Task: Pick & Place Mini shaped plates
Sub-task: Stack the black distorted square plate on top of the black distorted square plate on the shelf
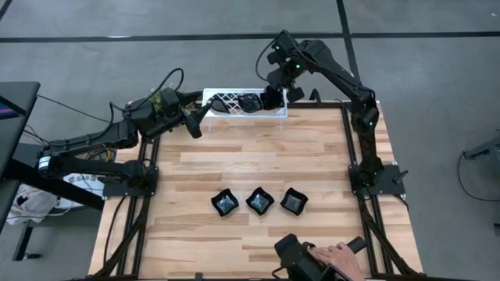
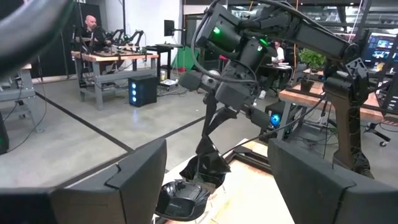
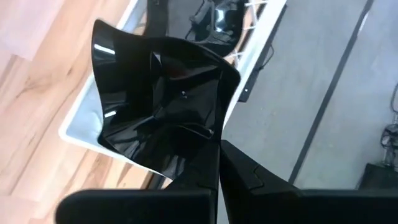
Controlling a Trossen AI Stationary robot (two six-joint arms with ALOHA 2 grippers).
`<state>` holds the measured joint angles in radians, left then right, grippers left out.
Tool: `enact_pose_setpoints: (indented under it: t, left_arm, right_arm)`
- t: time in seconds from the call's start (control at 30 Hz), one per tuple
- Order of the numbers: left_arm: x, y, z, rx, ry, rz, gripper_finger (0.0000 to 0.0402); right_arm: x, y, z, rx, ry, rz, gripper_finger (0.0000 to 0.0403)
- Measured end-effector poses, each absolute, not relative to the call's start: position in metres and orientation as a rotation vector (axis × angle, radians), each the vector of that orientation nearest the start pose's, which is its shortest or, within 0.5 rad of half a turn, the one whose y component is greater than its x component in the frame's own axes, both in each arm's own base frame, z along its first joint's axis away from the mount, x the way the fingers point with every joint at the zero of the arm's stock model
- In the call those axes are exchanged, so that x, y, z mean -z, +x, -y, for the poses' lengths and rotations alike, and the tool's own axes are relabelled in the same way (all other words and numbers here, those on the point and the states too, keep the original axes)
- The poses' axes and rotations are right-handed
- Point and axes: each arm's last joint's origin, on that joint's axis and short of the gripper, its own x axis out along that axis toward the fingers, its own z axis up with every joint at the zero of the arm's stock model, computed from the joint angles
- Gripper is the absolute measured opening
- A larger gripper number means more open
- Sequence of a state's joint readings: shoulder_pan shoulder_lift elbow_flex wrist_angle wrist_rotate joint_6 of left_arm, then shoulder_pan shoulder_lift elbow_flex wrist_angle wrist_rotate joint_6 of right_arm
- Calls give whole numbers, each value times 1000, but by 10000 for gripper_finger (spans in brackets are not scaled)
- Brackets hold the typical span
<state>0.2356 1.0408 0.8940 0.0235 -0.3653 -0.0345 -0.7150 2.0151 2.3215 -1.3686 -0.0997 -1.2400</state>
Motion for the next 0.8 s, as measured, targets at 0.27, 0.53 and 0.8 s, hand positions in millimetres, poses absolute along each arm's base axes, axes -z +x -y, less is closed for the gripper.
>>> enact_pose_setpoints:
  t: [0.27, 0.53, 0.8]
  left_arm:
    - [-343, 223, -64, -602, -25, -113, 282]
    - [-343, 223, -64, -602, -25, -114, 282]
    - [-343, 223, -64, -602, -17, -116, 282]
  right_arm:
    - [-378, 301, 261, -145, -650, -1169, 0]
    - [-372, 302, 264, -127, -660, -1194, 0]
    - [-372, 302, 264, -127, -660, -1194, 0]
